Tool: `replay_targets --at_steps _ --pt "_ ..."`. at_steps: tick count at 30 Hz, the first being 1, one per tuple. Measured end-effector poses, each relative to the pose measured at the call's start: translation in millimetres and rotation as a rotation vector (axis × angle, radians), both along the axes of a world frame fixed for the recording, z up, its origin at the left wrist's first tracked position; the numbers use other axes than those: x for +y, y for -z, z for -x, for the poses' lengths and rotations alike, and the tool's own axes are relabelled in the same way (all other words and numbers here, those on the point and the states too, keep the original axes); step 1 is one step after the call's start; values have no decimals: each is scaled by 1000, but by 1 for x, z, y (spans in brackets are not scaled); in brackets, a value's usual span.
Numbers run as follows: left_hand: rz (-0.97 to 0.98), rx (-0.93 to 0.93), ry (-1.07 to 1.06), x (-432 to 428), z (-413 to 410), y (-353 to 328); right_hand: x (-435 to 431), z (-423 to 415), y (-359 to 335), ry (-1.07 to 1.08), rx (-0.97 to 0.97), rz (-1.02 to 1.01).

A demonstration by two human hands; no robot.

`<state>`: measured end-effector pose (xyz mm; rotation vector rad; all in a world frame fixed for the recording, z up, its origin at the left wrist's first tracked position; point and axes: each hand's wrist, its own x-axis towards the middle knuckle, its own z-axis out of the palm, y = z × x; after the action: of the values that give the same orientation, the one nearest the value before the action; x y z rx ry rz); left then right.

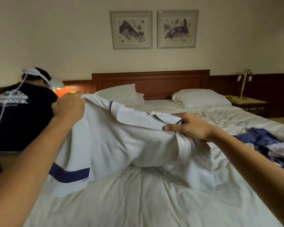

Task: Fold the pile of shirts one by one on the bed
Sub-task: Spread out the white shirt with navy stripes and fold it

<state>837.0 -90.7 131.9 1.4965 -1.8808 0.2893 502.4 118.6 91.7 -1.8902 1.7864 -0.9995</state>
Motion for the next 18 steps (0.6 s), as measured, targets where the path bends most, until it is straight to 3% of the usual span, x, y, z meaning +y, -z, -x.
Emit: replay_targets --at_steps 4,6,8,10,13,16,18 --pt "-529 891 425 -24 41 -20 -21 -2 2 -63 -425 -115" --pt "-543 1108 574 -43 90 -30 -38 15 9 5 -655 -100" --pt "-526 1172 789 -52 161 -35 -54 49 20 150 -860 -43" --pt "-619 1075 1010 -49 229 -24 -60 88 39 345 -965 36" --pt "-836 601 1201 -49 314 28 -51 153 93 646 -1032 165" --pt "-936 56 1159 -53 352 110 -22 190 164 864 -983 33" --pt "-922 -191 1075 -59 345 167 -3 196 203 922 -943 -120"
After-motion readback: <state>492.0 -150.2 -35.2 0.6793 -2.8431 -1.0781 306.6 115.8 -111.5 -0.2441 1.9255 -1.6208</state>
